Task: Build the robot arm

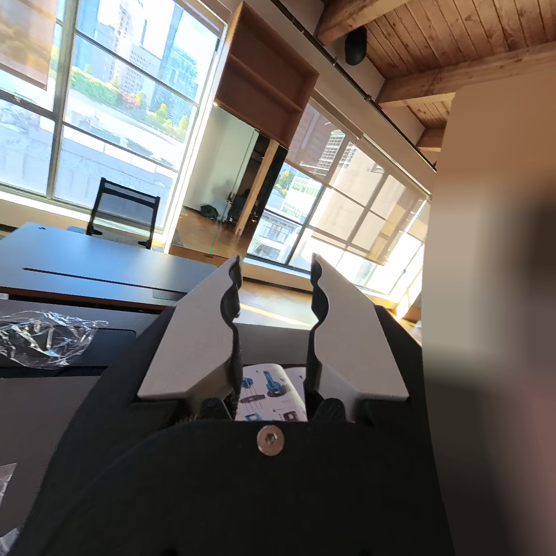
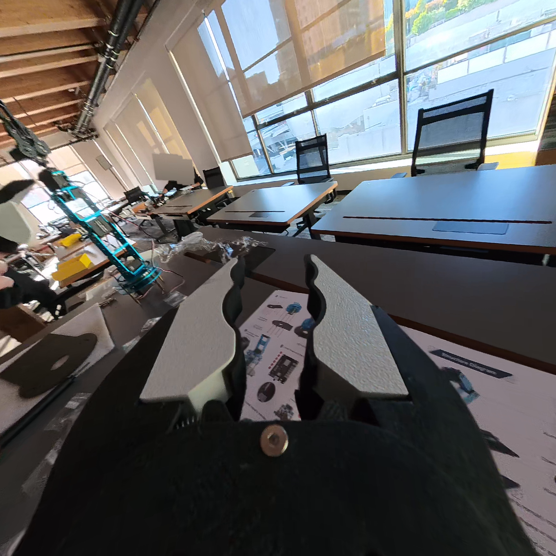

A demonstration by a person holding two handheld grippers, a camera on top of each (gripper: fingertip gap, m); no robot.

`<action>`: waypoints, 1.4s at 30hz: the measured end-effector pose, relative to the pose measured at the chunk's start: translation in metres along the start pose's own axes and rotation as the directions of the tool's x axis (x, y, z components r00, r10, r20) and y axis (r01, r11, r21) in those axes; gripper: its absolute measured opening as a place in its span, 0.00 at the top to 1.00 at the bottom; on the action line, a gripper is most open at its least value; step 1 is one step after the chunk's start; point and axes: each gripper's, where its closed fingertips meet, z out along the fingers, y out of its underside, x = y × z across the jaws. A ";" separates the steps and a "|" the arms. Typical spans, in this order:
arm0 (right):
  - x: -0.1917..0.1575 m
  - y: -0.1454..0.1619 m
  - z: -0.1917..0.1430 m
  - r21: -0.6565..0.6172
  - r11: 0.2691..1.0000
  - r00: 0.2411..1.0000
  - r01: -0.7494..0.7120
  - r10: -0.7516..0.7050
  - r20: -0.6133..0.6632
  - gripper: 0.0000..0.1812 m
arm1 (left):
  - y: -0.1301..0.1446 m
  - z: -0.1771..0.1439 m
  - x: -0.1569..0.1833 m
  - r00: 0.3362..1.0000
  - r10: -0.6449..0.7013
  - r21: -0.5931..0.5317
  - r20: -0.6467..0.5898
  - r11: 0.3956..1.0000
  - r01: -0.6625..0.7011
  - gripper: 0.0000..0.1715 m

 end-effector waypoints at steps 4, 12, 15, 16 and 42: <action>-0.007 -0.017 -0.010 0.043 0.998 0.999 0.043 -0.043 -0.009 0.79 | -0.004 -0.005 0.006 1.000 0.000 -0.004 -0.022 1.000 0.000 0.74; -0.005 -0.044 -0.034 0.126 0.992 1.000 -0.024 0.024 -0.002 0.79 | 0.005 0.000 0.014 0.995 -0.060 -0.043 -0.083 0.997 0.056 0.74; -0.005 -0.049 -0.040 0.136 0.989 0.999 -0.053 0.051 0.018 0.78 | 0.001 -0.001 0.012 0.996 -0.047 -0.019 -0.072 0.999 0.046 0.75; -0.003 -0.050 -0.042 0.136 0.989 0.999 -0.052 0.051 0.013 0.78 | 0.000 -0.002 0.011 0.997 -0.042 -0.010 -0.065 0.999 0.041 0.75; 0.112 0.071 -0.113 -0.195 0.793 0.684 0.578 -0.601 -0.413 0.80 | 0.179 -0.059 -0.089 0.873 0.391 -0.334 0.291 0.897 -0.290 0.88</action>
